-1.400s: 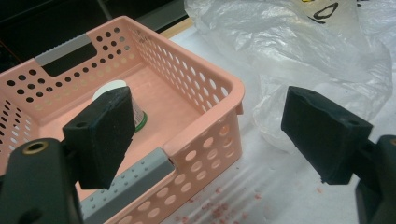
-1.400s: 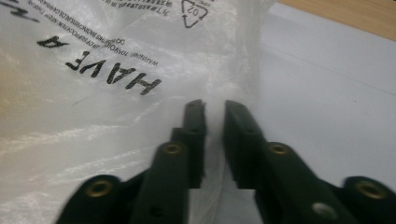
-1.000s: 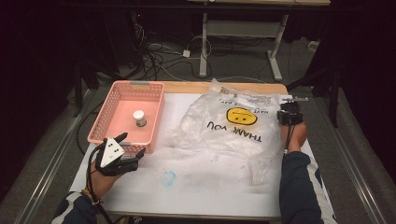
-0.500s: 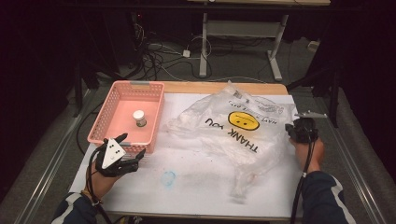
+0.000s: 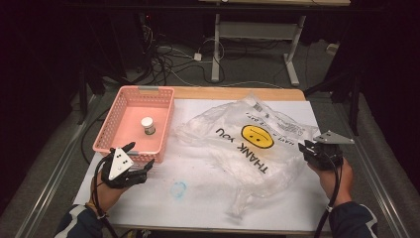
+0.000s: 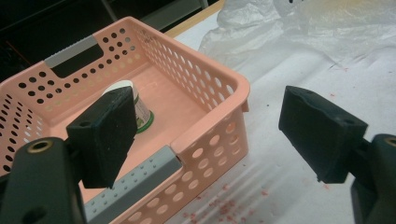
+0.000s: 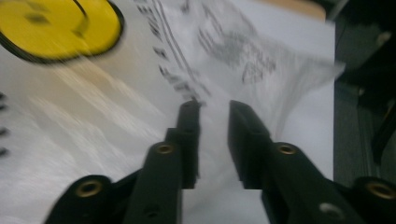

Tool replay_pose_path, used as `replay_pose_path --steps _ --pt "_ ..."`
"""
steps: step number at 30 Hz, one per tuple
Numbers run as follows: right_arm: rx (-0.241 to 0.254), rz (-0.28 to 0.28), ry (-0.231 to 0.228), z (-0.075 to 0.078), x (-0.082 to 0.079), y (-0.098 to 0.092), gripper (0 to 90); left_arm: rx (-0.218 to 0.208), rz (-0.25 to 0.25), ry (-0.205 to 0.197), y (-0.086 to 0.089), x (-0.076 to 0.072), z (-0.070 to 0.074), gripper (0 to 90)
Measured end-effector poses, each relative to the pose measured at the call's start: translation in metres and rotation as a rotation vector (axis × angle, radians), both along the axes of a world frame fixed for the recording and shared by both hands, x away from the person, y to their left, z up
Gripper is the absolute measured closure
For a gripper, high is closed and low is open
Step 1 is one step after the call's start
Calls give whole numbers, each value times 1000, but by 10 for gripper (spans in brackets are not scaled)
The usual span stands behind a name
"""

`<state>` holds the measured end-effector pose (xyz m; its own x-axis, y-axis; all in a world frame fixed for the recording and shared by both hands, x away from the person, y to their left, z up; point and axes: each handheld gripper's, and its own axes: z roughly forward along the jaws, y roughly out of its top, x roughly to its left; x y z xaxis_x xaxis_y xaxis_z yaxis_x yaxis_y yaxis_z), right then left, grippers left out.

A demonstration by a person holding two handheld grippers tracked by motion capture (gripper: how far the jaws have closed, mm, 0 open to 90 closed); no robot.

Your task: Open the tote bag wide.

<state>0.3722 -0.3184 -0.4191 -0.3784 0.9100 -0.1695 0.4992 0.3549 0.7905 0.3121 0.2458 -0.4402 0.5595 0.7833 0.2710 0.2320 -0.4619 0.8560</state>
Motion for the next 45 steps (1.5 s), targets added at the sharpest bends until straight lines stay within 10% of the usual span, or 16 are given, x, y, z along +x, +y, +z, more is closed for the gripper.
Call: replay_pose_path --steps 7,11,19,28,32,45 --pt "68 264 -78 28 -15 53 667 15 -11 -2 -2 2 -2 188" --pt "74 516 -14 23 -17 115 634 25 -12 1 -3 2 -3 188" --pt "-74 678 125 -11 1 184 490 39 -16 9 -4 2 -5 188" --pt "-141 645 245 -41 24 193 554 36 -12 10 -3 2 -5 188" --pt "-152 626 273 -45 26 190 829 42 -13 11 -3 2 -5 188" --pt "-74 550 125 -12 17 169 900 42 -9 2 -2 2 -3 187"
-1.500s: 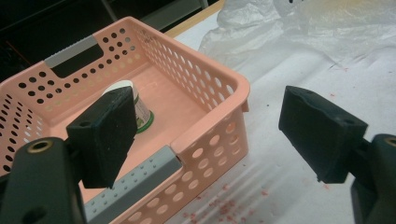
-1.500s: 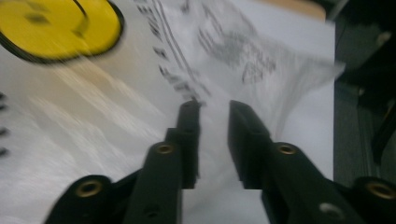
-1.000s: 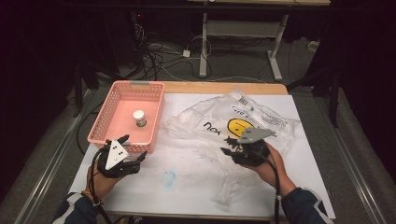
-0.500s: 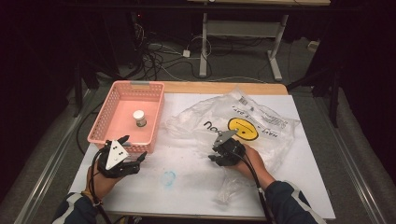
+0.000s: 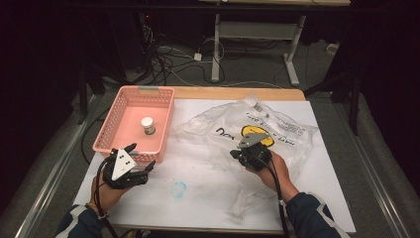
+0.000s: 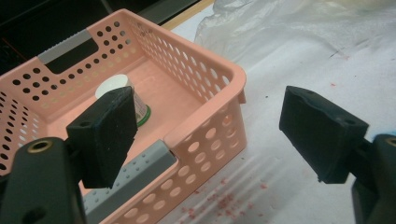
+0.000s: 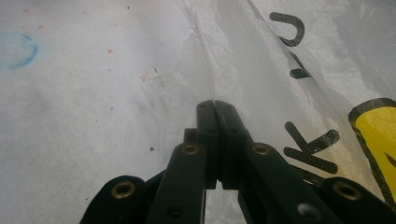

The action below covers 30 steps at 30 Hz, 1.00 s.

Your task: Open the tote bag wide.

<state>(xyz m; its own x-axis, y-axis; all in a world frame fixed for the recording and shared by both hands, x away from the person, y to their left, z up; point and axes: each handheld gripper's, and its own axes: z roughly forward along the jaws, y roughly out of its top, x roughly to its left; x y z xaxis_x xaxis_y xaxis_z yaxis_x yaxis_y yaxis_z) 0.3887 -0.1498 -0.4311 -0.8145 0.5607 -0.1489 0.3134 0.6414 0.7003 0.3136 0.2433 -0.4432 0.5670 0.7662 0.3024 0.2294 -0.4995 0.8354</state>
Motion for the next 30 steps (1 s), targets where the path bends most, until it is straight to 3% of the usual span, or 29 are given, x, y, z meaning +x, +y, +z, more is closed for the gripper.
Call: replay_pose_path --steps 2,3,8,9,10,13,16,21,24,30 --pt "16 -2 -1 3 -1 -2 900 -7 2 -2 1 0 2 187" --pt "42 -14 -23 9 -4 -4 900 -10 4 -3 1 0 3 187" --pt "73 -50 -84 23 -9 -11 900 -18 27 5 5 7 13 190" --pt "102 -64 -117 30 -11 -15 900 -26 29 17 7 10 17 190" --pt "102 -64 -117 30 -11 -15 900 -40 33 34 9 15 20 190" --pt "132 -94 -182 40 -15 -19 900 -33 48 55 10 28 28 190" --pt "164 -111 -214 45 -16 -23 900 -35 41 74 10 40 36 188" --pt "194 -128 -233 48 -17 -26 900 -2 52 106 7 69 48 186" --pt "200 -125 -246 50 -18 -26 900 14 65 159 7 93 51 187" --pt "201 -116 -240 50 -17 -26 900 104 103 265 3 139 43 199"
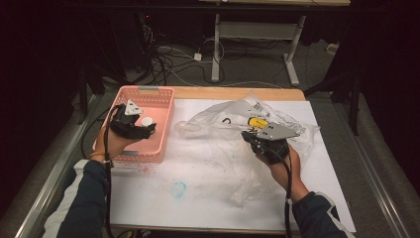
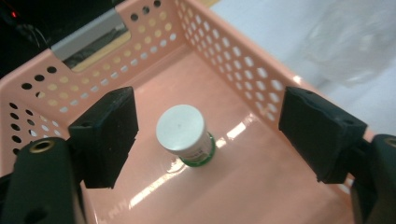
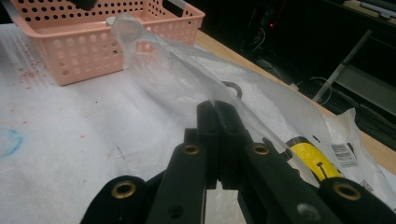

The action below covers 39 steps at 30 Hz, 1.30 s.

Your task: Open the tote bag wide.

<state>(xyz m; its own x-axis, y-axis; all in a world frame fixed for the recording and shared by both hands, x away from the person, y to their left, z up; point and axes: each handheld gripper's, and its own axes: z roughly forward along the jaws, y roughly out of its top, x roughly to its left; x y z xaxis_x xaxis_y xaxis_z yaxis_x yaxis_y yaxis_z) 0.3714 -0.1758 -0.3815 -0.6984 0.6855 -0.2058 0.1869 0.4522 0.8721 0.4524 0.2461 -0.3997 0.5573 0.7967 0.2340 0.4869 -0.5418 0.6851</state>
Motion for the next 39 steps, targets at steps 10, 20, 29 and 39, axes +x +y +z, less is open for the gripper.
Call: replay_pose_path --steps 10,20,29,39 --pt "-21 35 -1 -2 -3 4 900 85 92 181 4 47 -28 216" --pt "-26 47 0 -5 -4 6 900 47 108 226 6 63 -38 468" --pt "-24 32 -10 -4 -3 4 900 79 111 160 9 59 -30 478" --pt "19 -10 -58 6 -2 -2 900 -40 36 18 -1 37 -3 480"
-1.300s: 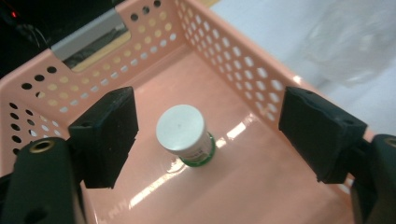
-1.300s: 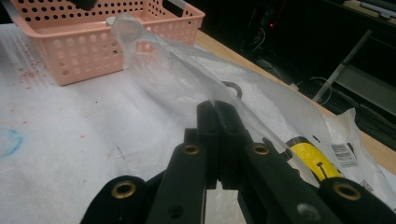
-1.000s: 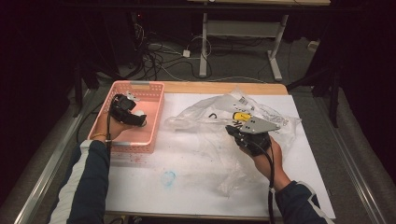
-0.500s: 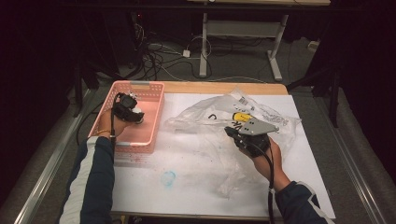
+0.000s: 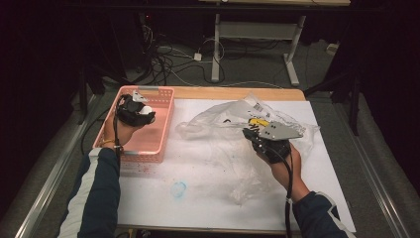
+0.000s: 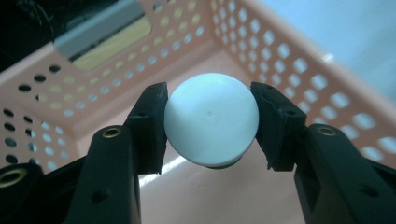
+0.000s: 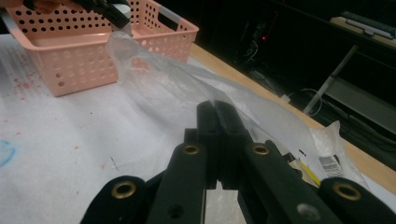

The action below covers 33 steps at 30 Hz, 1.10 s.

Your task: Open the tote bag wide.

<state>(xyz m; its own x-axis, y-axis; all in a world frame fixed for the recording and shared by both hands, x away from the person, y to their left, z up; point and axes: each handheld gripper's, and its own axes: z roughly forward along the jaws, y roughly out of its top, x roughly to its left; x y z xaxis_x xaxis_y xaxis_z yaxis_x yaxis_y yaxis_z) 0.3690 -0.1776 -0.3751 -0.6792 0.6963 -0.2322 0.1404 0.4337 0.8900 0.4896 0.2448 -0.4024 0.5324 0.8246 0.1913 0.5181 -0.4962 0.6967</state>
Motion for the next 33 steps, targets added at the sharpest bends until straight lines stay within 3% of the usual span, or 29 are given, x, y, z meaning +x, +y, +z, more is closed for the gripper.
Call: replay_pose_path --steps 4,12,14,21,24,26,33 --pt "8 -11 -14 4 0 -1 900 -76 -49 -71 -8 -17 10 481" --pt "15 -36 -43 8 2 -1 900 -120 -140 -181 -24 -50 25 481" --pt "22 -52 -56 8 2 -1 900 -159 -166 -186 -27 -59 28 482" --pt "29 -62 -60 8 3 -1 900 -158 -254 -250 -47 -93 33 482" --pt "37 -68 -75 9 1 -1 900 -189 -303 -255 -57 -103 33 482" --pt "40 -70 -82 9 1 -1 900 -170 -344 -265 -70 -108 30 481" --pt "31 -56 -62 6 1 3 900 -153 -443 -230 -116 -106 15 481"
